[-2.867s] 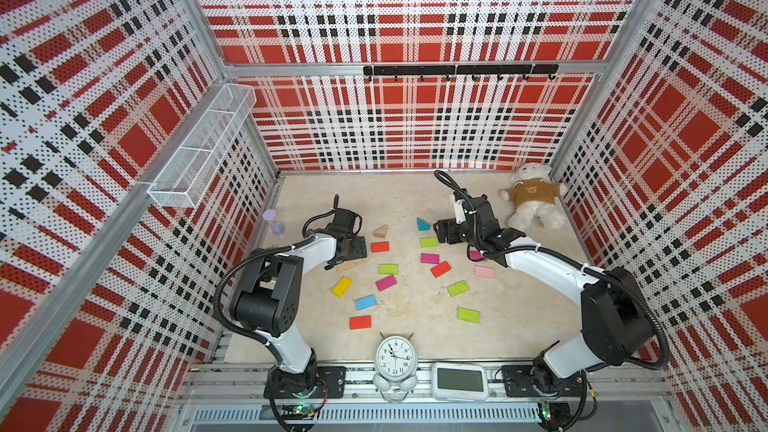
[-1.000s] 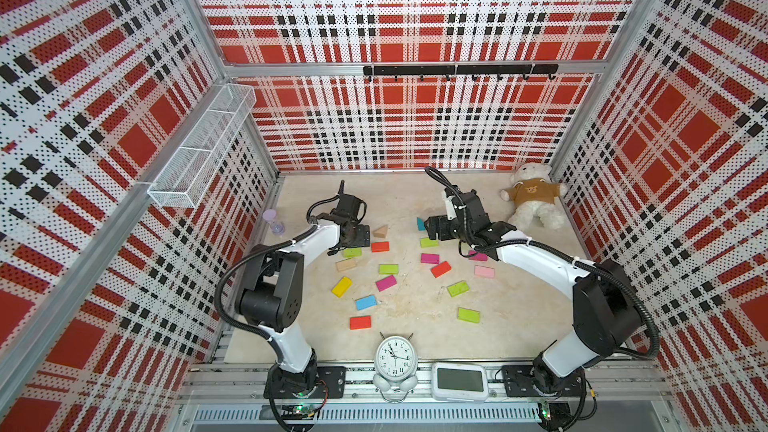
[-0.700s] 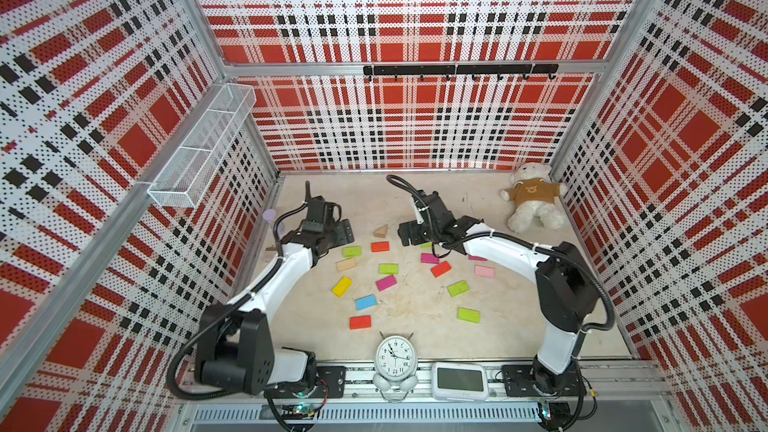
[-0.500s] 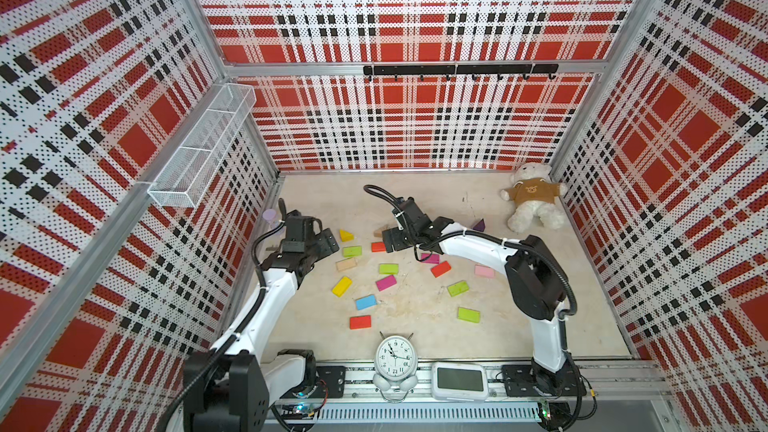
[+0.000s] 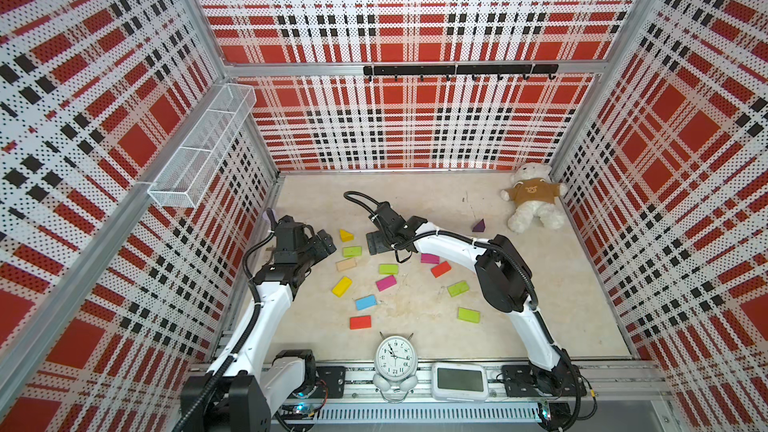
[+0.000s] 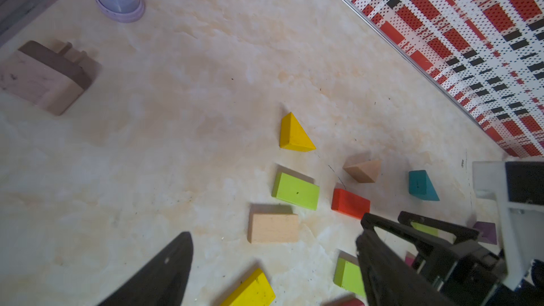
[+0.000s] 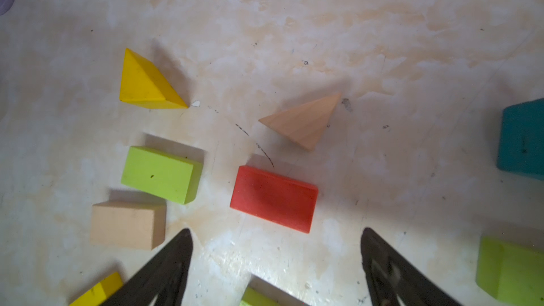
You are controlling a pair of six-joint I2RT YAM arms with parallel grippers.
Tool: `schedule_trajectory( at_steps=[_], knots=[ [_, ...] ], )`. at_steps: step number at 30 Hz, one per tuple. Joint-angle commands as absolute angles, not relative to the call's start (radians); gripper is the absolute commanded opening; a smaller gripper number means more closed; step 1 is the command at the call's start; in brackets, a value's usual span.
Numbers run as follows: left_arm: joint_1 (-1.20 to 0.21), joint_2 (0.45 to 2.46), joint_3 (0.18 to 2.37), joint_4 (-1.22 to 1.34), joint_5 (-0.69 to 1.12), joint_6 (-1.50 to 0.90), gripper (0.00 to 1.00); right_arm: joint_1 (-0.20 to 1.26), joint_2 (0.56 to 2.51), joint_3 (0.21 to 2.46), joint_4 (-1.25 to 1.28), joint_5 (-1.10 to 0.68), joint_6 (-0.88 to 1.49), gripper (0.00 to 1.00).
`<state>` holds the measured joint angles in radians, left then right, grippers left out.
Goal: Assemble a carrot with building blocks
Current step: Assemble the building block at the center of the board.
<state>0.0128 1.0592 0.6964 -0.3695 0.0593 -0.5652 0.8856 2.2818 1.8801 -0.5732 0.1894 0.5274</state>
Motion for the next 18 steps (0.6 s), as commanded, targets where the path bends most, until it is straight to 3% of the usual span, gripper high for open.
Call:
schedule_trajectory(
  at_steps=[1, 18],
  knots=[
    [0.018, 1.066, 0.685, -0.330, 0.086, -0.588, 0.89, 0.898, 2.326, 1.932, -0.624, 0.231, 0.574, 0.89],
    [0.019, 1.055, 0.683, -0.319, 0.117, -0.595, 0.89, 0.916, 2.459, 2.101, -0.690, 0.265, 0.594, 0.76]
  ],
)
